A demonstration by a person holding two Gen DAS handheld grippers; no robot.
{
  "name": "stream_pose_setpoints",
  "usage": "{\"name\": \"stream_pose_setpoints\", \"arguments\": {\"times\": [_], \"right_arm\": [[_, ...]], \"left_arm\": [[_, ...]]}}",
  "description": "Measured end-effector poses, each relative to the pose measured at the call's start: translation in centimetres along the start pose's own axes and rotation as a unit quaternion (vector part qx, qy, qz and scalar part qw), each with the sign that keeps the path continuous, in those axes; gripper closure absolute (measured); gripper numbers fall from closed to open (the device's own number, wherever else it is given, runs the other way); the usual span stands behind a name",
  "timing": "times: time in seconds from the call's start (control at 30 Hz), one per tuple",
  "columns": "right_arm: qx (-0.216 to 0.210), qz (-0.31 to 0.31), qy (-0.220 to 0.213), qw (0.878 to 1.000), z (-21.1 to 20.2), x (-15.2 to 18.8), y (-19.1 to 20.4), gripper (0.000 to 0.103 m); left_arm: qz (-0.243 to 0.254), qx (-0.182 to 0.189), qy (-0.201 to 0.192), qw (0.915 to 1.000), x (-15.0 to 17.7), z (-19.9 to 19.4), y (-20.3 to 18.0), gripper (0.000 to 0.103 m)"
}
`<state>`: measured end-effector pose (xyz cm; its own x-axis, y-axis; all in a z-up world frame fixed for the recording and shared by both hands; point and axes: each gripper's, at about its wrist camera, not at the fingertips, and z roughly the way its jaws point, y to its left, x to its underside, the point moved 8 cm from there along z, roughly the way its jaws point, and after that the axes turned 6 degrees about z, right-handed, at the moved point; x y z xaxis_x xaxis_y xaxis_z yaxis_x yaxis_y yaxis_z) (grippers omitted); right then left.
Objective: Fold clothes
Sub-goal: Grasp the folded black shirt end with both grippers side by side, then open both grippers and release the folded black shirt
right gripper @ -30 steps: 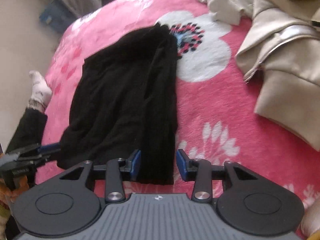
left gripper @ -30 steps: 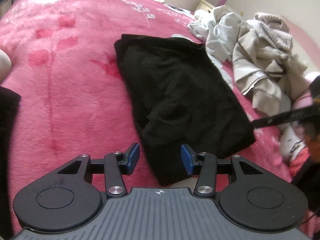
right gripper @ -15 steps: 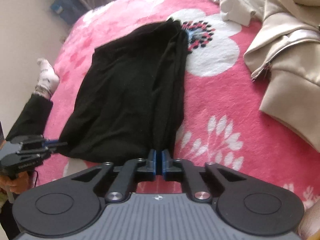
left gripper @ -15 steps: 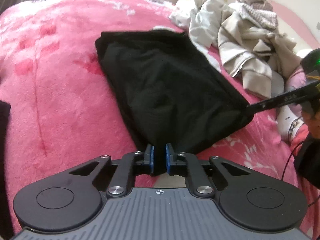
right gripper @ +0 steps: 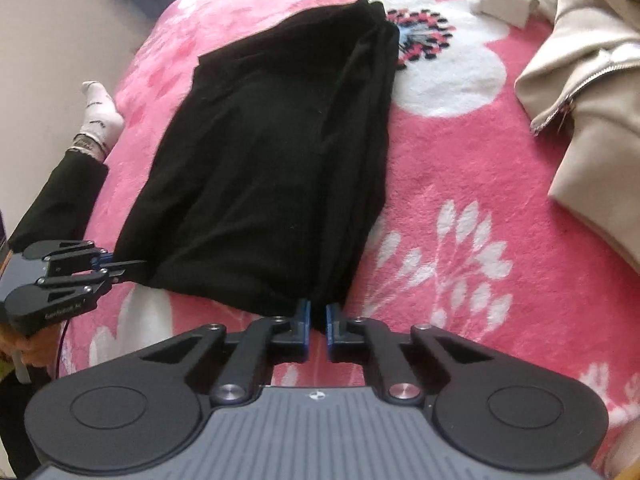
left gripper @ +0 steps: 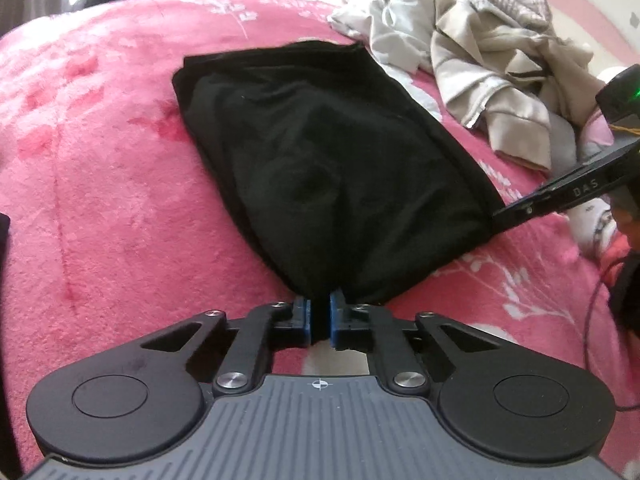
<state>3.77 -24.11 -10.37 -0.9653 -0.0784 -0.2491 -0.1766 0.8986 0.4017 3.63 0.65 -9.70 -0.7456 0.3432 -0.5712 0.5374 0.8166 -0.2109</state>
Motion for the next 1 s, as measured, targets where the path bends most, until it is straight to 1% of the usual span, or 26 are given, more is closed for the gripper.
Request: {"name": "stream_pose_setpoints", "arguments": {"times": [0.1,0.2,0.3,0.4,0.5,0.53,0.6,0.63,0.67,0.7,0.73,0.77,0.87,0.93,1.0], "right_arm": [[-0.005,0.014,-0.002,1.000,-1.5,0.2,-0.2,0.099],[-0.017,0.021,0.005,1.000,-2.9,1.2,-0.3,0.099],[-0.021,0.018,0.031,0.999,-3.5,3.4,-0.3,0.099],[-0.019,0.016,0.067,0.997,-3.3,6.3,-0.5,0.099],[-0.013,0.011,0.098,0.995,-2.5,9.2,-0.9,0.099],[-0.003,0.005,0.103,0.995,-2.2,9.8,-1.1,0.098],[0.011,-0.010,0.102,0.995,-1.7,10.0,-1.2,0.097],[0.016,-0.027,0.100,0.995,-2.0,10.0,-1.0,0.094],[0.027,-0.050,0.097,0.994,-2.4,9.9,-0.8,0.094],[0.038,-0.073,0.089,0.993,-3.1,9.8,-0.5,0.093],[0.047,-0.095,0.078,0.991,-4.0,9.7,-0.3,0.093],[0.055,-0.114,0.063,0.990,-4.9,9.5,0.0,0.093],[0.052,-0.174,0.005,0.983,-6.7,8.5,1.8,0.093],[0.036,-0.226,-0.032,0.973,-6.5,7.9,4.0,0.093],[0.043,-0.285,-0.045,0.957,-4.6,7.5,6.3,0.093]], "left_arm": [[-0.014,0.015,0.000,0.9998,-0.3,-1.2,-0.1,0.099],[-0.017,0.031,-0.007,0.9993,-0.4,-3.3,-0.7,0.099],[-0.009,0.053,0.002,0.9986,0.5,-5.1,-2.2,0.099],[0.004,0.063,0.027,0.9976,3.0,-5.9,-4.2,0.099],[0.030,0.056,0.052,0.9966,5.9,-5.7,-6.0,0.099],[0.053,0.039,0.061,0.9960,6.8,-5.3,-6.7,0.098],[0.111,-0.008,0.071,0.9913,8.1,-4.3,-7.7,0.094],[0.133,-0.021,0.072,0.9883,8.4,-4.2,-8.0,0.092],[0.150,-0.029,0.071,0.9857,8.6,-4.4,-8.4,0.090],[0.158,-0.027,0.067,0.9847,8.5,-5.1,-8.5,0.088],[0.163,-0.026,0.064,0.9842,8.4,-5.9,-8.6,0.082],[0.160,-0.024,0.060,0.9850,8.3,-6.9,-8.4,0.080],[0.151,-0.030,0.033,0.9875,7.7,-9.5,-7.6,0.077],[0.141,-0.025,0.009,0.9896,6.6,-9.7,-7.7,0.076],[0.122,-0.019,-0.008,0.9923,5.3,-8.4,-8.0,0.076]]}}
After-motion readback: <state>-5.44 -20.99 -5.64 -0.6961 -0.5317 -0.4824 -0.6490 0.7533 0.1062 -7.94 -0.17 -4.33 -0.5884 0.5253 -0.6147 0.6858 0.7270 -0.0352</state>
